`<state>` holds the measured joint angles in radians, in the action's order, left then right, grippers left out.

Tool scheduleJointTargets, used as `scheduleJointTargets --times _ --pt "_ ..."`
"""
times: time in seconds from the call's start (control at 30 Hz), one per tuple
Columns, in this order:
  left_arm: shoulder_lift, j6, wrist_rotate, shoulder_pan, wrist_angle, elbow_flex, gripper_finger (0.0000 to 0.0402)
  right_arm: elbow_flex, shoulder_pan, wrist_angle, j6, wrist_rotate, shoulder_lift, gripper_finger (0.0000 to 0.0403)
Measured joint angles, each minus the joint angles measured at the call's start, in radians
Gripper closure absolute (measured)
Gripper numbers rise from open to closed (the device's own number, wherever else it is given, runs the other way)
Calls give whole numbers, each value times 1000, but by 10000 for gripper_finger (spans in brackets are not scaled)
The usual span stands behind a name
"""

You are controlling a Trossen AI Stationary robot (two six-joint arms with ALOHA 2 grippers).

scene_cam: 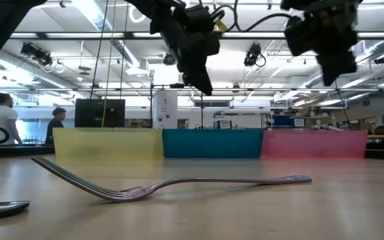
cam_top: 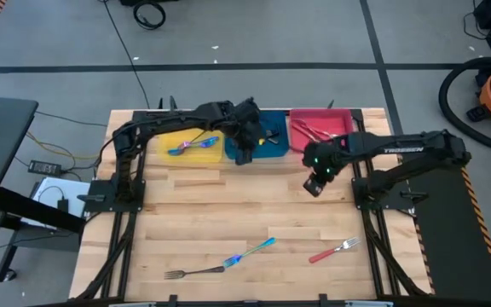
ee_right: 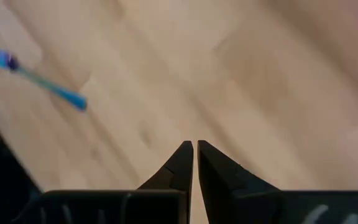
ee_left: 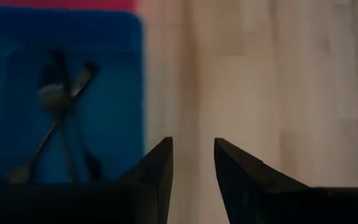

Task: Sort silverware by color (type)
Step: Put the pink fork into the pink bin

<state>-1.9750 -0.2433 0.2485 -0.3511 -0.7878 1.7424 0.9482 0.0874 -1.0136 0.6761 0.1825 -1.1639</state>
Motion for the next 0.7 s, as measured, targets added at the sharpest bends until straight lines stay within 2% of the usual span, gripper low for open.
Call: scheduleJointTargets --times 0.2,0.47,0.7 --pt "1 -56 0 78 -4 0 285 0 -193 -33 171 5 6 370" --pt "1 -52 -1 148 -73 0 285 0 -458 -97 272 -94 6 370" --pt "1 -35 -2 206 -83 0 285 0 -628 -69 380 -101 6 370"
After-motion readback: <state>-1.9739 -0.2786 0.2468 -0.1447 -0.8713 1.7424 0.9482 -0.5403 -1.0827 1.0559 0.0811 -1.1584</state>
